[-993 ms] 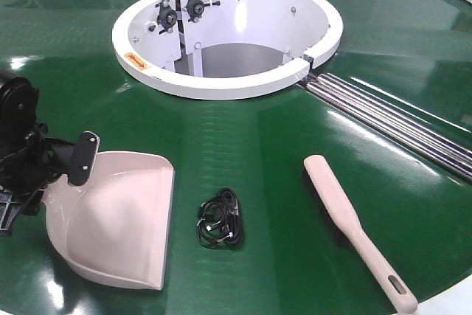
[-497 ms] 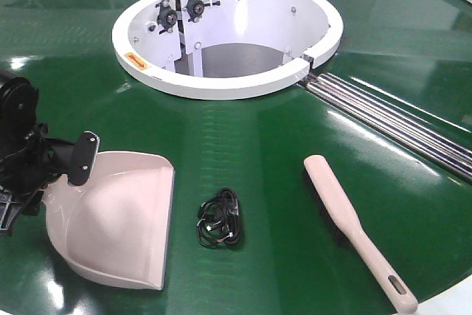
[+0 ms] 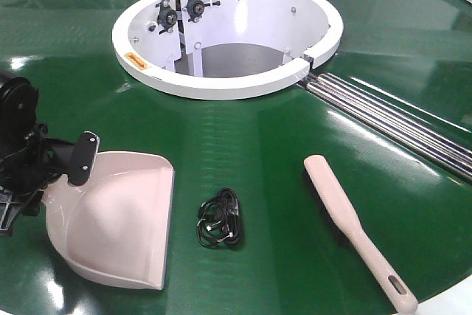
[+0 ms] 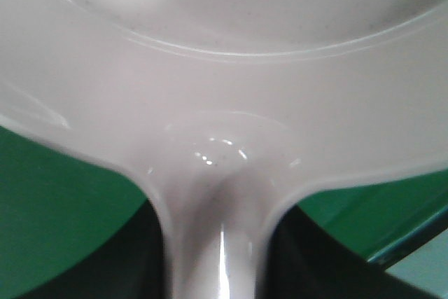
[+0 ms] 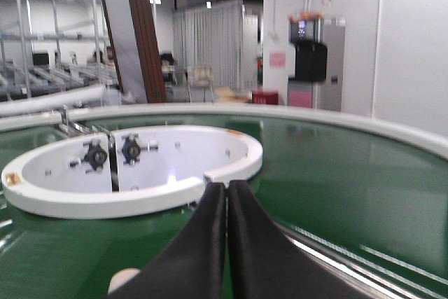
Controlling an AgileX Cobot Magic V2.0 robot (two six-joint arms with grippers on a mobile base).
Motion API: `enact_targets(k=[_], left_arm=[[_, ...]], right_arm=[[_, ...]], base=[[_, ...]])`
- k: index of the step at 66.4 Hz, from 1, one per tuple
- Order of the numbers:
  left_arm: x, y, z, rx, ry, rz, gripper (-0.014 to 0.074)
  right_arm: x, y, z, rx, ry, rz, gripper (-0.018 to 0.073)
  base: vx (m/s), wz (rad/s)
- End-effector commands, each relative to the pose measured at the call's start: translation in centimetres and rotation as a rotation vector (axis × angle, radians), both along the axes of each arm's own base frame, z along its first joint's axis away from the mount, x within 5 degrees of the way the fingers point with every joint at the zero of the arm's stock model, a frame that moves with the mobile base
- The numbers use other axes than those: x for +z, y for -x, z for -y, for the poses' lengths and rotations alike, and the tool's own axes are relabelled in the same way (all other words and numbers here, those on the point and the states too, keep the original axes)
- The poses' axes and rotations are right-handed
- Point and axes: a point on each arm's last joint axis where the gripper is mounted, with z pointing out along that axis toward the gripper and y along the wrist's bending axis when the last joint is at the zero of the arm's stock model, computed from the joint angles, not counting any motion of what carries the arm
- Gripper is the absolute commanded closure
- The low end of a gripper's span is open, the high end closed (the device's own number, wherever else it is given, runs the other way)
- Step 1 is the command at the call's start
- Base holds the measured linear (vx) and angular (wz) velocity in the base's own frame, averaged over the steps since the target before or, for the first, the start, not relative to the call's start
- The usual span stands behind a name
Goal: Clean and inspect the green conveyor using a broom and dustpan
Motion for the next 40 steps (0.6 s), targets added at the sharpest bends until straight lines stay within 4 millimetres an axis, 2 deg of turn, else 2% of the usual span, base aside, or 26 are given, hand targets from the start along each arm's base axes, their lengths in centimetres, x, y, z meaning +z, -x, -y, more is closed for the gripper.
enact_targets(k=[1,15,40], left_arm=[[2.0,-0.1,0.2,0.006,0.009,0.075,0.0603],[2.0,-0.1,0.2,0.006,0.009,0.075,0.0603],[2.0,-0.1,0.2,0.007,0.008,0.073,0.0603]], right_arm=[[2.7,-0.7,0.0,0.003,-0.026,-0.006,0.0569],[5.0,-2.6,0.0,-0.001,-0.065,-0.089,0.0569],[5.7,-3.5,-0.2,0.008,-0.063,-0.058,0.0561]], base=[[0.0,0.0],[0.0,0.0],[0.0,0.0]])
